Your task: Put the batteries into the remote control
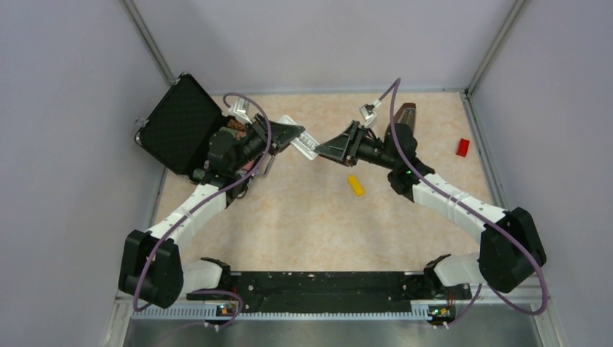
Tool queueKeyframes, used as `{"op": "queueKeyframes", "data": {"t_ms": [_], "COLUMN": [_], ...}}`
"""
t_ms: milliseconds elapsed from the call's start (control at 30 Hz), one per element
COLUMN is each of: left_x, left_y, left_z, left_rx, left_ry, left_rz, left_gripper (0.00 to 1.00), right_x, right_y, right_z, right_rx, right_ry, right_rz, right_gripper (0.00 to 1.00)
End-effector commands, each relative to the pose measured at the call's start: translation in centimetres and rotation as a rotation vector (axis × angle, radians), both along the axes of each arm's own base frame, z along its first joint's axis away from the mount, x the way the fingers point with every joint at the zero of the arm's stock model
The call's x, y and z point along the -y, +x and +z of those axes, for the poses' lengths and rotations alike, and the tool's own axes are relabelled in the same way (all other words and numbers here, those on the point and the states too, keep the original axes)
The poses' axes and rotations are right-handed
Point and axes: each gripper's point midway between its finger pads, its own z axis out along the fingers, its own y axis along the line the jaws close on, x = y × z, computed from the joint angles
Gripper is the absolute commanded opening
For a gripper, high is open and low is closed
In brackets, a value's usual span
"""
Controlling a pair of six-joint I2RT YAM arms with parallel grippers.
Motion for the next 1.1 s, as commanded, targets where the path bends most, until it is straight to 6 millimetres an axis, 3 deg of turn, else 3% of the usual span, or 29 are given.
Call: {"op": "queueKeyframes", "data": {"t_ms": [0,200,467,700,1067], "left_x": [0.1,0.5,0.6,1.6,3.0], "left_y": [-1.5,-1.7,-2.6,-4.4,-6.7], "left_z": [4.0,3.9,3.9,4.1,3.9], "left_rx": [0.114,0.113,0.147,0.215,0.304], "left_ry": [-0.06,-0.073,-0.071,-0.072,-0.004], "left_rz": [-0.021,-0.038,-0.065,-0.163,-0.309], "left_gripper": [0.0,0.0,0.0,0.0,0.0], "right_x": [-0.6,-1.8,-2.0,-2.8,-3.7], "right_y": [1.1,1.0,1.7,2.4,2.2], "right_z": [-0.4,-0.8,-0.6,0.3,-0.5], "right_rx": [-0.031,-0.078,-0.151,-0.17,-0.253], "right_ry": [0.023,0.028,0.066,0.106,0.096], "right_rz": [-0.082,-0.096,-0.125,-0.111,-0.062], "right_gripper": [0.45,0.44,0.41,0.36,0.29]}}
